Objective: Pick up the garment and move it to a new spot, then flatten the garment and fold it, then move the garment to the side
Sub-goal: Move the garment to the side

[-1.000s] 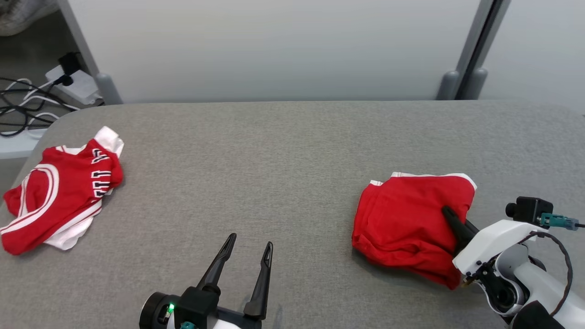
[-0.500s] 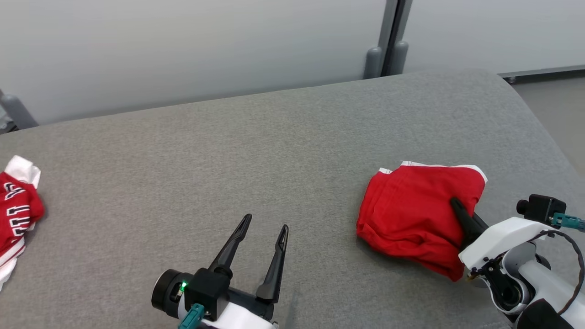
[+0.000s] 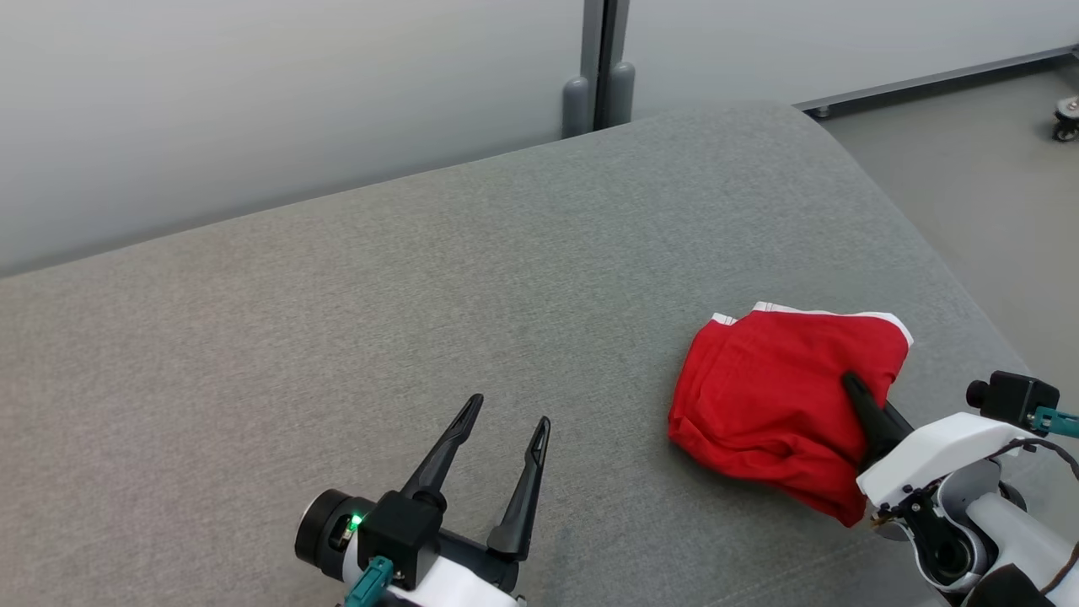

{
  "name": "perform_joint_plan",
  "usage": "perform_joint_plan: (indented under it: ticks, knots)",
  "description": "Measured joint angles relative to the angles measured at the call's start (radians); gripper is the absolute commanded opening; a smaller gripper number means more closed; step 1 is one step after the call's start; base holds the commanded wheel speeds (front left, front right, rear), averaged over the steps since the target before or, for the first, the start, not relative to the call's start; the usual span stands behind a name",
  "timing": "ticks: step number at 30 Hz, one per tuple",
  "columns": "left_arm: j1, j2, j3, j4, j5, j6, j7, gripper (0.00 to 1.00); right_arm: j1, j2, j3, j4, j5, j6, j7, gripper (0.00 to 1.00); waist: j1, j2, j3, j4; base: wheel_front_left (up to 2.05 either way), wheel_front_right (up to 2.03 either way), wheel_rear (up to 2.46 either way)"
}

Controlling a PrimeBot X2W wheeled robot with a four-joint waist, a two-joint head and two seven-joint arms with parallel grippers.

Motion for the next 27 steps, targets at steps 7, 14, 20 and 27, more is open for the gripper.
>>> perform_joint_plan:
  ticks: [7,14,20,27]
  knots:
    - [-0.003,0.0,-0.014,0.007,0.002,-0.003,0.0,1.0,0.015,0.0,-0.046,-0.013,-0.026,0.0,0.0,0.0,0.0,0.0,0.009,-0.077,0.0,0.0,0.0]
    - [-0.021,0.0,-0.024,0.013,0.01,-0.01,0.0,1.0,0.021,0.009,-0.069,-0.028,-0.05,0.0,0.0,0.0,0.0,0.0,0.025,-0.148,0.0,0.0,0.0]
    - [-0.025,0.0,-0.027,0.018,0.016,-0.016,0.0,1.0,0.035,0.018,-0.081,-0.031,-0.057,0.0,0.0,0.0,0.0,0.0,0.042,-0.191,0.0,0.0,0.0]
    - [-0.038,0.0,-0.027,0.027,0.03,-0.017,0.0,1.0,0.035,0.028,-0.1,-0.033,-0.066,0.0,0.0,0.0,0.0,0.0,0.056,-0.214,0.0,0.0,0.0]
